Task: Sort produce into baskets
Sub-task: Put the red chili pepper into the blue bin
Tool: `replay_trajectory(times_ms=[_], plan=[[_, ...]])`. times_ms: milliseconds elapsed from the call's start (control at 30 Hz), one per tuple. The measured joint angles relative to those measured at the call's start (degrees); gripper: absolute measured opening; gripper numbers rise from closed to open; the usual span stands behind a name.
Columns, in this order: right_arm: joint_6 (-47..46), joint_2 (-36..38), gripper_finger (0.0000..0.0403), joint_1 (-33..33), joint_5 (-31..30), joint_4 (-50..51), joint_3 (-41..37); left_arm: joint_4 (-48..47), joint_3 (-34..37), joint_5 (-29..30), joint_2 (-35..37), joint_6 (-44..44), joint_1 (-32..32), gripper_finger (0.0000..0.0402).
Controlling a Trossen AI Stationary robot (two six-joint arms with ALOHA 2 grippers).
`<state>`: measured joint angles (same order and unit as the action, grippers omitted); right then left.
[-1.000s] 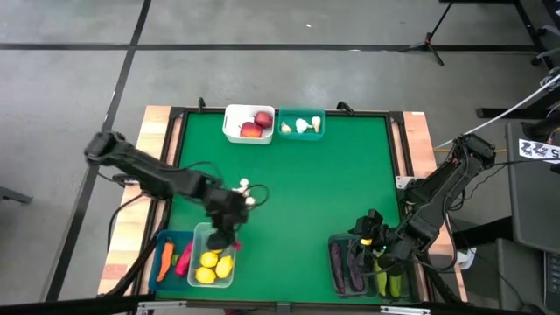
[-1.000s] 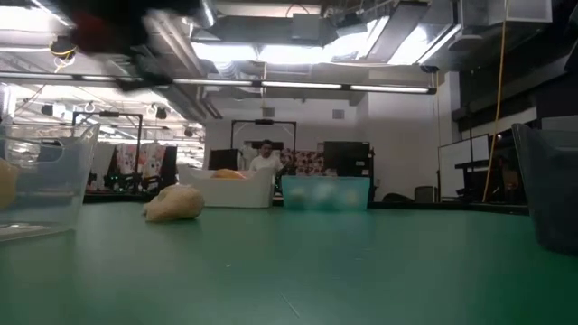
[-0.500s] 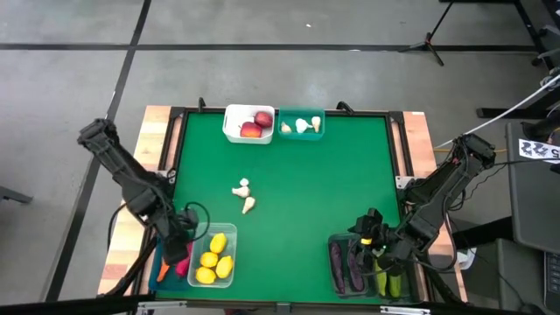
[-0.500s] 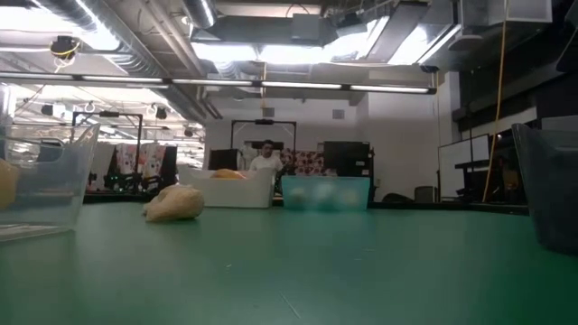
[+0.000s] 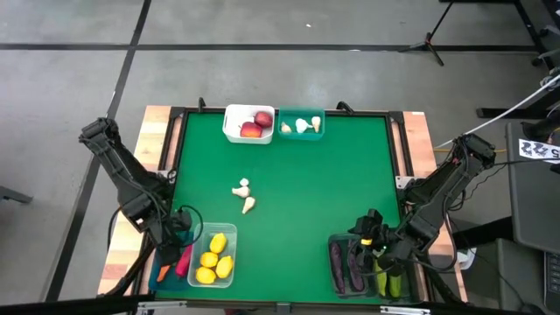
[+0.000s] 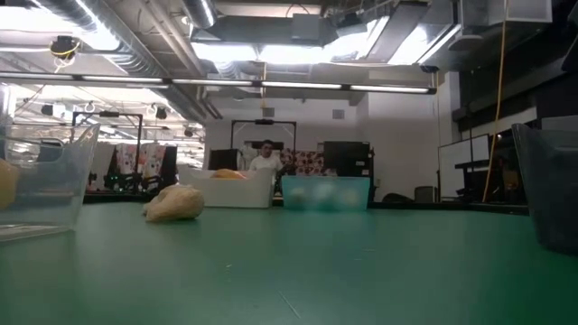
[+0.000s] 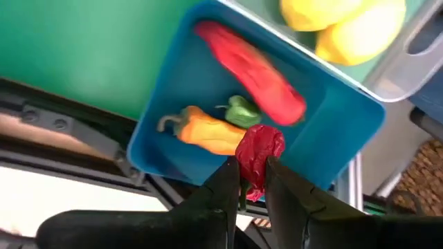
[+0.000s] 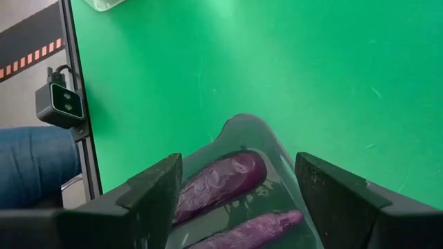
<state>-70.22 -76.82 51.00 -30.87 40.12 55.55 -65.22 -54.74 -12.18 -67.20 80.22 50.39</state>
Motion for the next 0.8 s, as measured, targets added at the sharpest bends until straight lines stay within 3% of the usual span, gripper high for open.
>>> replay_trajectory(times_ms=[200,333,633,800], plan=[[0.0,0.0,0.028,0.0,0.0,0.0,0.0,1.3,0.0,-0.8,0.0,-0.7,0.0,0.0059],[0.1,0.0,0.028,0.0,0.0,0.0,0.0,-5.5,0.0,-0.9,0.0,-0.8,-0.1,0.0059],[1.9,0.0,0.028,0.0,0.0,0.5,0.0,-4.3,0.0,-1.1,0.0,-1.3,-0.3,0.0059],[2.0,0.0,0.028,0.0,0.0,0.4,0.0,-3.1,0.0,-2.8,0.0,3.7,-0.3,0.0059]])
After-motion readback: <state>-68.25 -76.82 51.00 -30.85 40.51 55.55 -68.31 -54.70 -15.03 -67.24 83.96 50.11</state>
